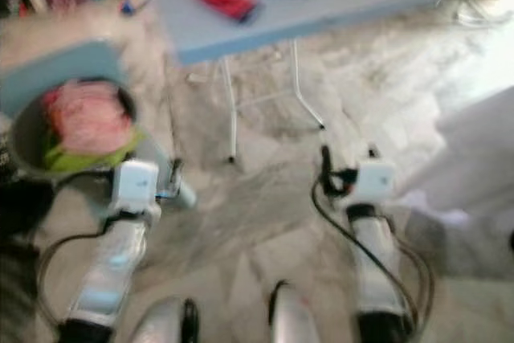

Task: Hang hanger

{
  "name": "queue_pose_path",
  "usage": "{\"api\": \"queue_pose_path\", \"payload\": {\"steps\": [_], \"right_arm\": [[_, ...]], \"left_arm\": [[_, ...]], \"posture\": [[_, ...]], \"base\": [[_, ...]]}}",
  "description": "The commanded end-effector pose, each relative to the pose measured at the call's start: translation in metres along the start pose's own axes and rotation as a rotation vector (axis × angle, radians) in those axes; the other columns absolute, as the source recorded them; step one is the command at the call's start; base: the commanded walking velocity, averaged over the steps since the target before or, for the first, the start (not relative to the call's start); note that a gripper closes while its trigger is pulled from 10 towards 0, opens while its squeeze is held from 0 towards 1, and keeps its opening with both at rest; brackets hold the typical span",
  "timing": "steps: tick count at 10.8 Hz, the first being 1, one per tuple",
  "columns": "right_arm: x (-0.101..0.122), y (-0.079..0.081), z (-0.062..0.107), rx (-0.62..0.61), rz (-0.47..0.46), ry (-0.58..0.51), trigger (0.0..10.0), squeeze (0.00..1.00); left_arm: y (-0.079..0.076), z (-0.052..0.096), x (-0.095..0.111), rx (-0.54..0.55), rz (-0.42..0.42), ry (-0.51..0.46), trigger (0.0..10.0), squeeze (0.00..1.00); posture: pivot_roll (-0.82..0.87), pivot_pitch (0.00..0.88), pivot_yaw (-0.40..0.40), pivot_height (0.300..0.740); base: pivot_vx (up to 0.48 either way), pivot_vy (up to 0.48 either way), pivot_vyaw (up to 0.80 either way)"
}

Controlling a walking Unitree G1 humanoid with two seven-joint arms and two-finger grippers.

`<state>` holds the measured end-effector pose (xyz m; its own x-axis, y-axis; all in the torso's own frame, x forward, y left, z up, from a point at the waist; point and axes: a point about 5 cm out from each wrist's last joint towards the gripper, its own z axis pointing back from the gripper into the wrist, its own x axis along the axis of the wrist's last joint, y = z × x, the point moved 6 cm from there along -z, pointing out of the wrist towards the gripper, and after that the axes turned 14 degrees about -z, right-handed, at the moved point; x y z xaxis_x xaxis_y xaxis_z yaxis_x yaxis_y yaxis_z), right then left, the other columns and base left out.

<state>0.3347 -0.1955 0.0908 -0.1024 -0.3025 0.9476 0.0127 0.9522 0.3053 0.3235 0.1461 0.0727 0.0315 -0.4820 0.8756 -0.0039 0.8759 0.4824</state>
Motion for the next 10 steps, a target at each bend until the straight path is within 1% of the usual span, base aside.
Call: {"api": "queue_pose_path", "payload": {"steps": [1, 2, 3, 4, 5, 6, 7, 8, 9, 10], "right_arm": [[0.001, -0.016, 0.002, -0.053, -0.018, 0.012, 10.0, 0.0], [-0.001, -0.015, 0.002, -0.04, -0.046, 0.026, 10.0, 0.0], [-0.001, -0.012, 0.002, -0.029, -0.021, 0.033, 10.0, 0.0], [-0.003, -0.002, 0.002, 0.013, -0.002, 0.048, 10.0, 0.0], [-0.003, 0.003, 0.001, 0.033, 0.022, 0.049, 10.0, 0.0], [-0.003, 0.014, 0.001, 0.092, 0.043, 0.048, 10.0, 0.0], [-0.003, 0.018, 0.002, 0.108, 0.07, 0.046, 10.0, 0.0], [-0.006, 0.026, 0.004, 0.154, 0.084, 0.066, 10.0, 0.0], [-0.01, 0.028, 0.005, 0.165, 0.093, 0.098, 10.0, 0.0], [-0.011, 0.034, 0.006, 0.2, 0.095, 0.101, 10.0, 0.0]], "left_arm": [[-0.002, 0.001, 0.001, 0.004, -0.002, -0.001, 10.0, 0.0], [-0.001, 0.001, 0.002, 0.006, -0.008, -0.006, 10.0, 0.0], [0.0, 0.003, 0.012, -0.008, -0.013, -0.072, 10.0, 0.0], [-0.003, 0.004, 0.018, -0.051, 0.017, -0.104, 10.0, 0.0], [-0.001, 0.005, 0.023, -0.046, 0.028, -0.122, 10.0, 0.0], [-0.001, 0.004, 0.025, -0.046, 0.024, -0.129, 10.0, 0.0], [-0.001, 0.004, 0.024, -0.047, 0.027, -0.127, 10.0, 0.0], [-0.002, 0.005, 0.021, -0.057, 0.028, -0.122, 10.0, 0.0], [-0.002, 0.005, 0.02, -0.059, 0.034, -0.118, 10.0, 0.0], [-0.003, 0.005, 0.021, -0.063, 0.039, -0.12, 10.0, 0.0]], "posture": [[-0.01, 0.205, -0.007, 0.74], [-0.01, 0.205, -0.007, 0.74], [-0.02, 0.21, -0.008, 0.74], [-0.02, 0.21, -0.008, 0.74], [-0.02, 0.212, -0.009, 0.74], [-0.02, 0.214, -0.011, 0.74], [-0.02, 0.214, -0.012, 0.74], [-0.02, 0.213, -0.013, 0.74], [-0.02, 0.213, -0.016, 0.74], [-0.02, 0.213, -0.016, 0.74]], "base": [[0.0, 0.48, 0.0], [0.0, 0.48, 0.0], [0.0, 0.0, 0.0], [0.0, 0.0, 0.0], [0.0, 0.0, 0.0], [0.0, 0.0, 0.0], [0.0, 0.0, 0.0], [0.285, 0.0, 0.0], [0.326, 0.0, 0.0], [0.379, 0.0, 0.0]]}}
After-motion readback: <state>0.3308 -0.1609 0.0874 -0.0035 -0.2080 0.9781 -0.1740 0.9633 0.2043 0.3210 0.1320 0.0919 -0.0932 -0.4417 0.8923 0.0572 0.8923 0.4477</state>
